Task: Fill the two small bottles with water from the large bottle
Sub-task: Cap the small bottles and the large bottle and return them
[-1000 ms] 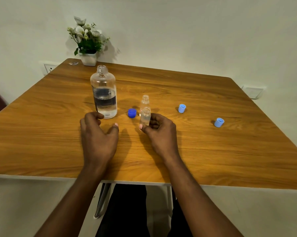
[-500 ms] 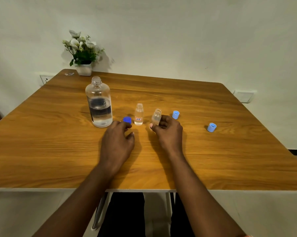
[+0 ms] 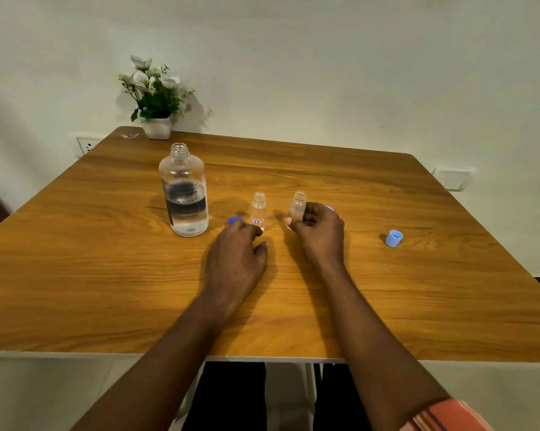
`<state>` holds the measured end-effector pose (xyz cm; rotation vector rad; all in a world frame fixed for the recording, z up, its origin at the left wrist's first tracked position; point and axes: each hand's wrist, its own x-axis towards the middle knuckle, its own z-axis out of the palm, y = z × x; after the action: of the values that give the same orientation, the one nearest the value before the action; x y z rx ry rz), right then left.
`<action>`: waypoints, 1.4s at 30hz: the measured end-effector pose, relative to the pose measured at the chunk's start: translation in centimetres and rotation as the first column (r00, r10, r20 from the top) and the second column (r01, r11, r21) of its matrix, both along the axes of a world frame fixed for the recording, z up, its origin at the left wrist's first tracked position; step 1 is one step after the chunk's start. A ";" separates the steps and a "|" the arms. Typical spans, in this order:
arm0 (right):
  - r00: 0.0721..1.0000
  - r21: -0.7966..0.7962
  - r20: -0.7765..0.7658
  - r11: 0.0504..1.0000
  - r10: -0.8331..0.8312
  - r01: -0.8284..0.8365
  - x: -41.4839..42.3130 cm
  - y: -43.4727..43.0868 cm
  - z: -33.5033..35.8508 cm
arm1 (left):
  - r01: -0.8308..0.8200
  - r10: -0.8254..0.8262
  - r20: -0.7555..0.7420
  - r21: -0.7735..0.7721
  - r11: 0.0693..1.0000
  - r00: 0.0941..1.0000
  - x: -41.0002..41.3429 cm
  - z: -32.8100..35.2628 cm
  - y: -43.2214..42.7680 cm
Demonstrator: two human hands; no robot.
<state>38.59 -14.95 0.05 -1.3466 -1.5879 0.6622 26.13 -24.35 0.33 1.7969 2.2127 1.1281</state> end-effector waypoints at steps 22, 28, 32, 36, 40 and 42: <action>0.994 -0.013 -0.058 0.995 -0.096 0.096 1.4 -0.8 0.1 | 0.026 -0.032 -0.124 -0.050 0.998 0.992 1.7 0.1 0.1; 0.971 0.007 -0.106 0.976 -0.216 0.218 3.6 -1.4 0.1 | 0.065 -0.067 -0.064 -0.036 0.997 0.996 3.9 0.1 0.6; 0.962 -0.001 -0.099 0.967 -0.253 0.254 4.5 -0.9 0.0 | 0.046 -0.046 0.018 -0.022 0.999 0.999 5.1 0.0 1.5; 0.968 -0.018 -0.046 0.969 -0.246 0.245 4.6 -0.1 0.0 | 0.004 -0.002 0.101 -0.015 1.000 0.995 5.9 0.1 2.5; 0.972 -0.009 0.006 0.972 -0.236 0.236 4.6 0.7 0.1 | -0.041 0.045 0.110 -0.036 0.999 0.993 6.6 -0.2 3.9; 0.971 -0.016 0.027 0.971 -0.237 0.238 4.7 1.2 0.1 | -0.058 0.062 0.125 -0.032 0.998 0.990 6.9 -0.3 4.6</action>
<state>43.28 -13.72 0.16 -1.5348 -1.4132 0.5167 33.04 -19.78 0.05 1.6110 2.2117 1.1808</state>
